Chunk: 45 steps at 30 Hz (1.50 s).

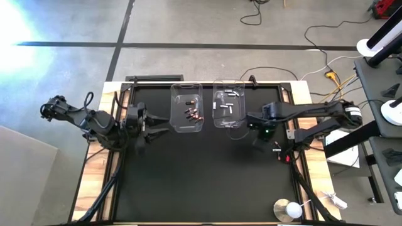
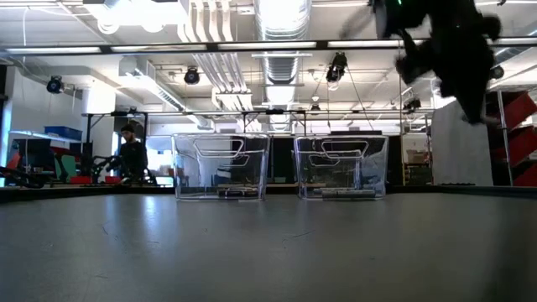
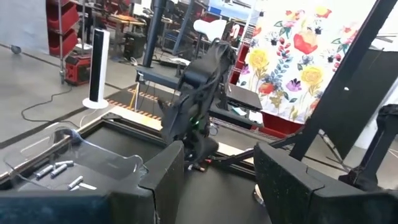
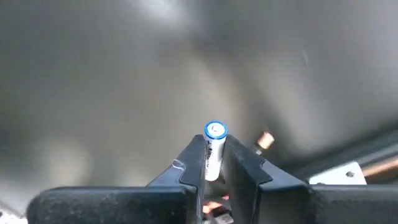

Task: Sort batteries
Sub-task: Put the white battery into the right transparent bin

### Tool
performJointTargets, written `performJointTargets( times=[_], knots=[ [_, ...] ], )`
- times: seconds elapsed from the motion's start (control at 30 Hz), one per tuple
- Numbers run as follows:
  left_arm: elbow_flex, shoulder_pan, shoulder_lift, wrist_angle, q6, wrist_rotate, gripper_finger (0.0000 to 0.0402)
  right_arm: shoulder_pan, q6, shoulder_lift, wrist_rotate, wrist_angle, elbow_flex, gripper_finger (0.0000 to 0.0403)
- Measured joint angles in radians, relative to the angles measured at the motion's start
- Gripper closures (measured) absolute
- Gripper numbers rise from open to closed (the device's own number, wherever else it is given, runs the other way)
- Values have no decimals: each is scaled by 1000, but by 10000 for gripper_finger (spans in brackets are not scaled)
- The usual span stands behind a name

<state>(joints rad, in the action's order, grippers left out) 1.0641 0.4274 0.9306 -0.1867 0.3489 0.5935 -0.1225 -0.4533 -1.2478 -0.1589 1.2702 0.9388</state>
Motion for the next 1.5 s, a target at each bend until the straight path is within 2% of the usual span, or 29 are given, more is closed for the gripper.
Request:
performJointTargets(
  times=[0.2, 0.3, 0.4, 0.6, 0.7, 0.87, 1.1, 1.5],
  knots=[
    [0, 0, 0, 0, 15, 1, 229, 19, 85, -81, 12, 22, 307, 365],
    [0, 0, 0, 0, 23, 1, 229, 1, 190, -154, 85, 22, 461, 365],
    [0, 0, 0, -1, 24, 1, 229, -37, 328, -245, 153, 20, 589, 365],
    [0, 1, 26, 0, 47, 1, 229, -153, 522, -454, 155, 10, 765, 365],
    [0, 5, 47, 0, 84, 0, 229, -209, 612, -534, 135, 16, 804, 365],
    [0, 19, 73, -3, 150, -2, 229, -309, 677, -623, 33, -5, 808, 365],
    [3, 19, 49, -8, 195, -29, 229, -401, 654, -740, 29, -102, 809, 365],
    [21, 19, 36, -24, 195, -27, 229, -459, 705, -864, 20, -106, 809, 365]
  ],
)
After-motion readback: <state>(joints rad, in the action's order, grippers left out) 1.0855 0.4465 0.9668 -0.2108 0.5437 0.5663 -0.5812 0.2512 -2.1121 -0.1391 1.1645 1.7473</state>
